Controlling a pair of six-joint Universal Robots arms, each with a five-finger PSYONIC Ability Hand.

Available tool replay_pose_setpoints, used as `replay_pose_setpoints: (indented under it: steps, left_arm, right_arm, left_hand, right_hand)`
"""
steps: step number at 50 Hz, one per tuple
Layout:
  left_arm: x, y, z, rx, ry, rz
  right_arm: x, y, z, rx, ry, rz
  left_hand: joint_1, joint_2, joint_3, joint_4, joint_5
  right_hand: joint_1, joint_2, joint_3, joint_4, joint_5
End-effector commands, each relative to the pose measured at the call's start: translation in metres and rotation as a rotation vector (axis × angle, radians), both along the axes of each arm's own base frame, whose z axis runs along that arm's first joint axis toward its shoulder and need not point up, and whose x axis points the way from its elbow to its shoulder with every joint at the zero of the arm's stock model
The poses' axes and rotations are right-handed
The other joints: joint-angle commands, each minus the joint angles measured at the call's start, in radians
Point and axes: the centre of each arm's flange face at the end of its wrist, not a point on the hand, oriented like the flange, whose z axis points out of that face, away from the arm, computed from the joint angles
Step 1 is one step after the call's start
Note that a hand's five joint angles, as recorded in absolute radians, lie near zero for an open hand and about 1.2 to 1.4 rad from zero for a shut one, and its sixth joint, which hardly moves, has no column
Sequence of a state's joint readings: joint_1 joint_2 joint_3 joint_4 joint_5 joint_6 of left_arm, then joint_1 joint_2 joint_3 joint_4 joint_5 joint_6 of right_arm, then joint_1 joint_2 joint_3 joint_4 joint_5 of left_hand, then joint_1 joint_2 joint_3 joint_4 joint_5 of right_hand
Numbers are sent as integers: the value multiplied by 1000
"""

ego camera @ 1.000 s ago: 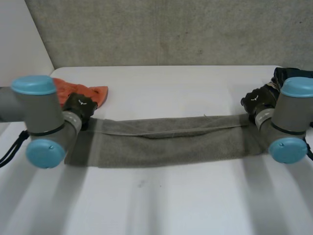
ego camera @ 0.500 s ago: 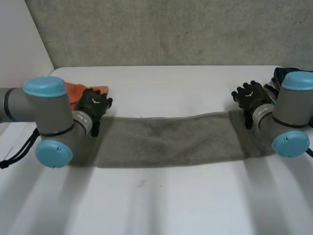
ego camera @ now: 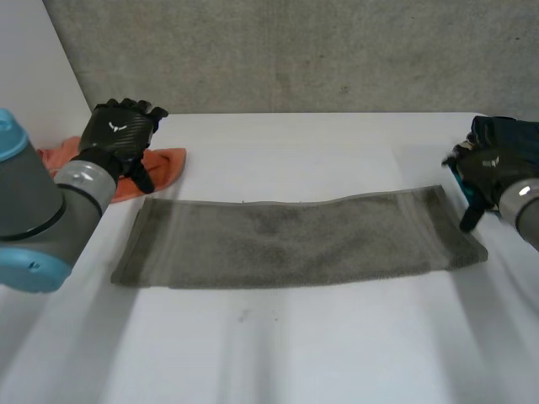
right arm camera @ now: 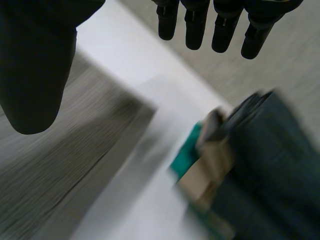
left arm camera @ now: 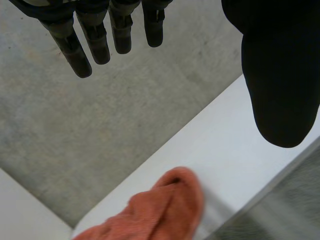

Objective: Fold the laundry.

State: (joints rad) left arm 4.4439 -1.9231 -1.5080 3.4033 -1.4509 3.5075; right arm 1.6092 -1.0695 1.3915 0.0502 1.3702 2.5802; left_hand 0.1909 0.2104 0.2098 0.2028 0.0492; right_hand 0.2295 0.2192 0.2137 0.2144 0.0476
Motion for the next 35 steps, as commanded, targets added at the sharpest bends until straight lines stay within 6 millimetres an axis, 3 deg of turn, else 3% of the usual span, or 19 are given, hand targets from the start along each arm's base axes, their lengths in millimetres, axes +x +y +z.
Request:
replay_pose_setpoints:
  steps: [1, 13, 15, 16, 17, 18, 21, 24, 29, 30, 35]
  left_arm:
    - [0, 15, -13, 69, 37, -55]
    - [3, 14, -16, 73, 37, -49]
    - [2, 14, -16, 72, 37, -51]
    - [1, 15, -16, 69, 38, -54]
    - [1, 15, -16, 69, 37, -55]
    - [0, 16, -16, 66, 38, -57]
    - [-1, 17, -16, 66, 38, -60]
    - [-1, 19, -14, 62, 37, -62]
    - [4, 24, -1, 31, 45, -56]
    - [4, 25, 0, 27, 46, -56]
    - [7, 29, 7, 15, 53, -52]
  right_arm:
    - [-21, 13, -27, 115, 36, 34]
    - [-26, 1, -62, 50, 84, 88]
    - [-26, -1, -66, 47, 84, 89]
    - [-26, -2, -68, 47, 85, 88]
    - [-26, -3, -69, 43, 86, 89]
    - [-28, -5, -68, 28, 91, 75]
    - [-35, -7, -70, 12, 92, 51]
    - [-53, -9, -63, -3, 109, -20]
    - [-89, -7, -24, -75, 162, -137]
    - [-104, -9, -18, -91, 195, -172]
    - [-125, -13, -12, -120, 350, -189]
  left_hand:
    - [23, 3, 4, 11, -10]
    - [23, 3, 4, 11, -10]
    - [23, 3, 4, 11, -10]
    - [23, 3, 4, 11, -10]
    - [23, 3, 4, 11, -10]
    - [23, 3, 4, 11, -10]
    - [23, 3, 4, 11, -10]
    - [23, 3, 4, 11, -10]
    - [23, 3, 4, 11, -10]
    - [23, 3, 4, 11, -10]
    - [20, 0, 1, 8, -13]
  right_hand:
    - [93, 104, 109, 108, 101]
    - [322, 332, 338, 337, 329]
    - [533, 543, 548, 548, 540]
    - [726, 736, 741, 741, 733]
    - [1062, 1072, 1077, 1077, 1069]
    - [1166, 1176, 1181, 1181, 1173]
    - [1167, 1177, 1183, 1182, 1174]
    - [1167, 1177, 1183, 1182, 1174]
    - [1167, 1177, 1183, 1182, 1174]
    - [1167, 1177, 1183, 1182, 1174]
    - [1167, 1177, 1183, 1182, 1174]
